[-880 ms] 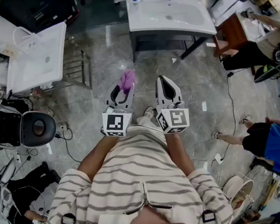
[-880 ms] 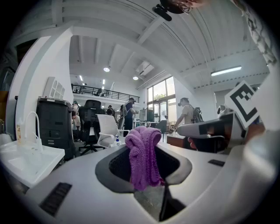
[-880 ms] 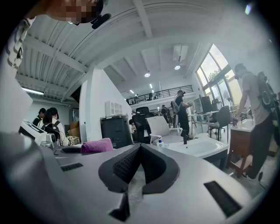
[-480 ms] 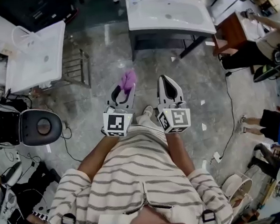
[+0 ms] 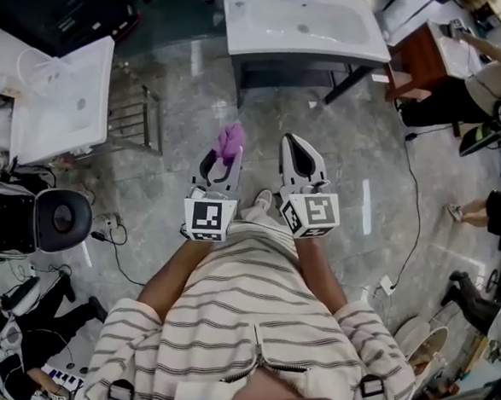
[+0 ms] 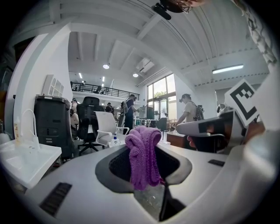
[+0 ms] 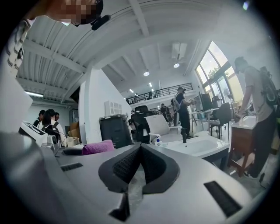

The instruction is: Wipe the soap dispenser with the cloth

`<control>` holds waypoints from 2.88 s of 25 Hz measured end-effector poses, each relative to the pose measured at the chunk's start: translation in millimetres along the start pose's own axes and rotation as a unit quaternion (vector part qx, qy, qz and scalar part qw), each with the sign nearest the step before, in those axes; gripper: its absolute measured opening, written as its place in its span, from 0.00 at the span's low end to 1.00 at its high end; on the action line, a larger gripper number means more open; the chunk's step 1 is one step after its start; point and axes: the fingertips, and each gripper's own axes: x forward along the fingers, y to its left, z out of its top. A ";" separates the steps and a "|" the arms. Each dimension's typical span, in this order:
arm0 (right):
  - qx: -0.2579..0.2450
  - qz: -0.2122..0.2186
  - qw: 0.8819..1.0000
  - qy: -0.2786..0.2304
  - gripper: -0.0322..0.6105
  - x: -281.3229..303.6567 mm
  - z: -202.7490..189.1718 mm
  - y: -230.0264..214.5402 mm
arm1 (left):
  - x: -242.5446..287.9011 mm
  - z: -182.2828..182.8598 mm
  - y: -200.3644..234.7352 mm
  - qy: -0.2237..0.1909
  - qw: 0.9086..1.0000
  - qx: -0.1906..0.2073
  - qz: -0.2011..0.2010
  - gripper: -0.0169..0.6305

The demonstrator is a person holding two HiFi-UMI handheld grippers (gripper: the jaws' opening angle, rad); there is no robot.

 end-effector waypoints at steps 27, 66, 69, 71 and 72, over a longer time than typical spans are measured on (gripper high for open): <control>-0.004 0.070 0.997 0.014 0.06 166.8 7.7 -71.9 | 154.5 6.2 68.8 -0.003 0.998 -0.003 0.057 0.23; -0.008 0.037 0.993 0.112 0.06 508.9 -2.5 -151.6 | 405.5 25.8 272.0 0.074 0.997 -0.018 -0.013 0.23; -0.009 0.056 0.992 0.113 0.06 517.0 -13.2 -154.8 | 410.2 17.8 270.8 0.080 0.997 -0.023 -0.003 0.23; -0.013 0.067 0.991 0.113 0.07 521.0 -18.4 -158.1 | 414.1 15.4 267.5 0.078 0.997 -0.024 0.001 0.23; -0.016 0.073 0.991 0.113 0.07 522.8 -20.9 -159.6 | 416.2 15.6 265.6 0.075 0.997 -0.024 0.002 0.23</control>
